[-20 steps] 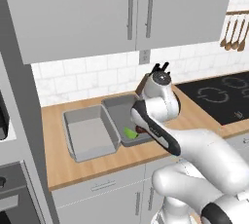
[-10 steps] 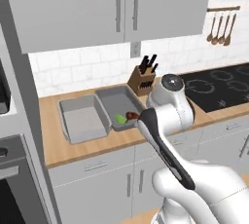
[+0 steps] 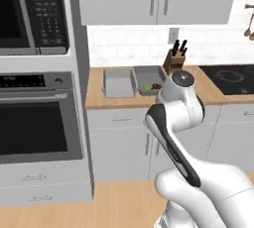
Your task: Place one lemon wedge and one chicken drumstick in each tupperware on the nearby counter, to pack two identical lunches.
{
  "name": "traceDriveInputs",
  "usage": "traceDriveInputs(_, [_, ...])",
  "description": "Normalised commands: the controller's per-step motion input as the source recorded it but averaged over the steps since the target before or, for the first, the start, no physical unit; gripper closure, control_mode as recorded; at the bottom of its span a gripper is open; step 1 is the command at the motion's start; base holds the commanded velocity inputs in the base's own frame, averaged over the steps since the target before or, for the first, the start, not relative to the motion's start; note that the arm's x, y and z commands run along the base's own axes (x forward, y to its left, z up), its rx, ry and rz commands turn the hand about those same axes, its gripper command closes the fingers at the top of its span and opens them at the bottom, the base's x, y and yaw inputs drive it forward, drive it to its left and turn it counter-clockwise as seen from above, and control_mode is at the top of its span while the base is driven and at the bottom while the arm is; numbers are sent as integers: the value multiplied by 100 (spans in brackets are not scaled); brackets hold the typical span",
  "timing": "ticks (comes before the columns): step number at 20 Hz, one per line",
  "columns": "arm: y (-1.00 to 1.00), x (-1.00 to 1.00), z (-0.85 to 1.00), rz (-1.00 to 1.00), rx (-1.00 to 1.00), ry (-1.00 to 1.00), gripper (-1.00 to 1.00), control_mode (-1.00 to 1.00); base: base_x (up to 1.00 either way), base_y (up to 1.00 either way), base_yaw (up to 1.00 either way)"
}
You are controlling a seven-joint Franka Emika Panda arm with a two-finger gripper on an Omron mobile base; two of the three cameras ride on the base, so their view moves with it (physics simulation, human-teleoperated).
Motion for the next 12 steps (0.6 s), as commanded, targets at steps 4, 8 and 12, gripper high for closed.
traceDriveInputs(4, [0,0,0,0,0,0,-100,100,-84,60,67])
traceDriveInputs(8, [0,0,0,0,0,0,-100,100,-70,100,58])
traceDriveInputs(12, [0,0,0,0,0,0,-100,100,-27,100,58])
